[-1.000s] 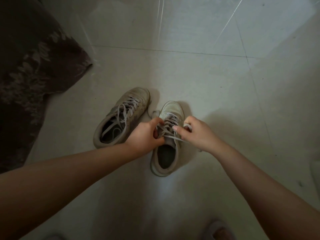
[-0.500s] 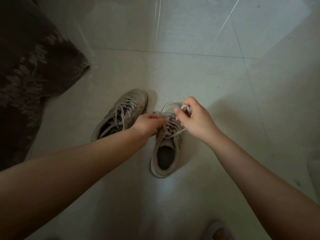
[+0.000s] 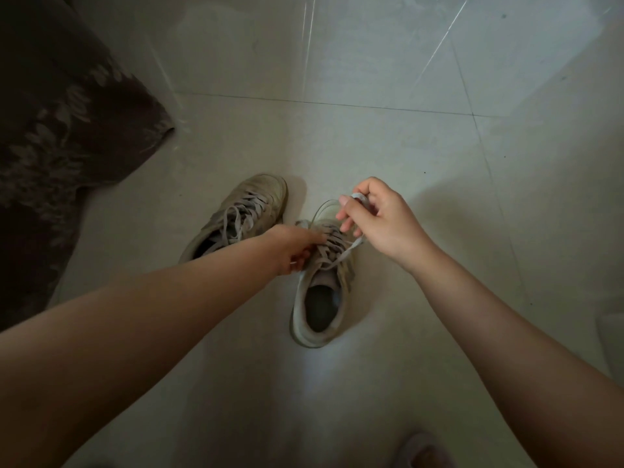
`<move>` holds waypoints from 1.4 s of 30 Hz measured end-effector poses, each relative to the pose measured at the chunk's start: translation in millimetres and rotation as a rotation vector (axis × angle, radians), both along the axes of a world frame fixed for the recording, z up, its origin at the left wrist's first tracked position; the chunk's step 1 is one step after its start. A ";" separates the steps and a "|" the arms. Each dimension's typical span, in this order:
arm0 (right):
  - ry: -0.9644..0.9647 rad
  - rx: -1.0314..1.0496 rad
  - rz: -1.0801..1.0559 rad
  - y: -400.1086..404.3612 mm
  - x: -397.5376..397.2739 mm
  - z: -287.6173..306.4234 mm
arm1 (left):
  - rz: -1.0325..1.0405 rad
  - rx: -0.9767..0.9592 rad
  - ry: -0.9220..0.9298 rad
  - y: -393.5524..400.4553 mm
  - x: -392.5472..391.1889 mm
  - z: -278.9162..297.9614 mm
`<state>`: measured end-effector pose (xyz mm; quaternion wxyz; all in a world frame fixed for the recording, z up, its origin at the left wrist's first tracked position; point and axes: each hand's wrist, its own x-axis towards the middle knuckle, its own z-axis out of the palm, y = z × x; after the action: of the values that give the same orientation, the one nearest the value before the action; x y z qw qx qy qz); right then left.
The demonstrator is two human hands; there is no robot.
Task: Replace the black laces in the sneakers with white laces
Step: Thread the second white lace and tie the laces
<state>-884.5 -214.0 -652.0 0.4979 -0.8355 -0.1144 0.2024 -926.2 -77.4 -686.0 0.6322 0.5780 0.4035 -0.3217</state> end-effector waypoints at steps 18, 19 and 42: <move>-0.502 -0.450 0.380 56.5 34.7 22.9 | 0.070 0.373 -0.593 3.8 -33.7 10.7; -0.525 -0.495 0.318 52.4 37.9 20.6 | 0.162 0.345 -0.500 7.5 -32.0 6.0; 0.315 0.026 -0.037 24.5 -10.3 -4.0 | -0.386 1.226 -0.939 33.7 -25.4 16.3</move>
<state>-894.8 -189.6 -656.0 0.5240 -0.7888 -0.0220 0.3205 -951.6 -43.7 -669.7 0.2387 0.9578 0.0925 0.1311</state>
